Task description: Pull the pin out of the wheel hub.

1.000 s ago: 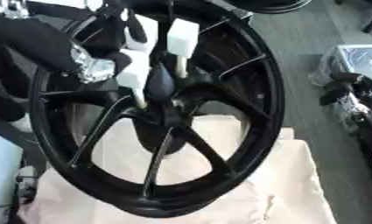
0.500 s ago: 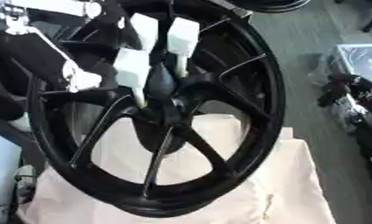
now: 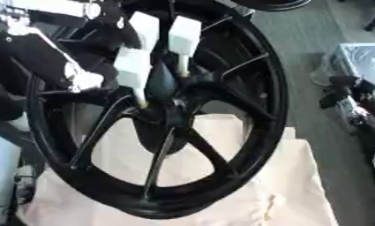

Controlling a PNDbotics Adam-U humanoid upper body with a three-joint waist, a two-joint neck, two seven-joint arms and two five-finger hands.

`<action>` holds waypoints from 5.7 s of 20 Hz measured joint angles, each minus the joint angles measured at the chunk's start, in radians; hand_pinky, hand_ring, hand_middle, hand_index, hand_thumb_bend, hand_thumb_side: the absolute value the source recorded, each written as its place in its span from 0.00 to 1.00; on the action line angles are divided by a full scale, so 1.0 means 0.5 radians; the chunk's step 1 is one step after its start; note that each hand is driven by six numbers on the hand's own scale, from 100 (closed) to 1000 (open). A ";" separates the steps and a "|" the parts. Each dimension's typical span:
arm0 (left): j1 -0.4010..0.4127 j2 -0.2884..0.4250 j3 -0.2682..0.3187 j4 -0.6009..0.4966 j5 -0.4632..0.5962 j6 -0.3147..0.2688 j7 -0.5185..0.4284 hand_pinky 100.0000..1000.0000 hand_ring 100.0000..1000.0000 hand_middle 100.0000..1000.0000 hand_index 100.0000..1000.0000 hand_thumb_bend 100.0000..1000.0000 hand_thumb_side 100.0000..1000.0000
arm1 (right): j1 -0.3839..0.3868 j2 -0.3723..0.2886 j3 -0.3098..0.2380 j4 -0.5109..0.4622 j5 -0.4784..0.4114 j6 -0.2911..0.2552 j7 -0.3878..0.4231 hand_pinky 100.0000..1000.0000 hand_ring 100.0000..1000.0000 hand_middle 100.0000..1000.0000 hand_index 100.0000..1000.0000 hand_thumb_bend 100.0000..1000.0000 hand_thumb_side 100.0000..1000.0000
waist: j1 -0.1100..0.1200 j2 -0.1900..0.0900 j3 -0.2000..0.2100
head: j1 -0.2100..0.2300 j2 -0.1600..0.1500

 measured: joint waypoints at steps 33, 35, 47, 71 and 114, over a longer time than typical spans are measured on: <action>0.016 0.000 0.051 -0.114 0.000 -0.036 0.022 0.89 0.76 0.82 0.90 0.00 0.35 | -0.008 0.031 0.000 0.013 0.052 0.018 0.003 0.51 0.51 0.56 0.73 0.00 0.40 | -0.003 0.037 0.002 | -0.008 0.000; 0.016 0.000 0.055 -0.116 0.000 -0.030 0.023 0.89 0.77 0.82 0.90 0.00 0.36 | -0.009 0.032 0.000 0.013 0.059 0.019 0.004 0.51 0.51 0.56 0.73 0.00 0.40 | -0.003 0.040 -0.001 | -0.008 0.000; 0.016 -0.008 0.043 -0.095 -0.051 -0.034 0.015 0.94 0.84 0.86 0.92 0.05 0.40 | -0.024 0.033 0.001 0.019 0.072 0.026 0.011 0.51 0.51 0.56 0.73 0.00 0.40 | 0.002 0.055 -0.011 | -0.008 0.000; 0.013 -0.075 0.005 0.029 -0.191 -0.085 -0.043 0.85 0.77 0.78 0.93 0.11 0.44 | -0.027 0.036 0.010 0.025 0.082 0.030 0.014 0.51 0.51 0.56 0.72 0.00 0.40 | 0.004 0.060 -0.015 | -0.007 -0.001; 0.021 -0.165 -0.012 0.134 -0.150 -0.045 0.158 0.62 0.40 0.33 0.49 0.00 0.13 | -0.030 0.070 0.010 0.038 0.127 0.034 0.020 0.51 0.52 0.56 0.73 0.00 0.39 | -0.008 0.089 -0.017 | 0.010 -0.017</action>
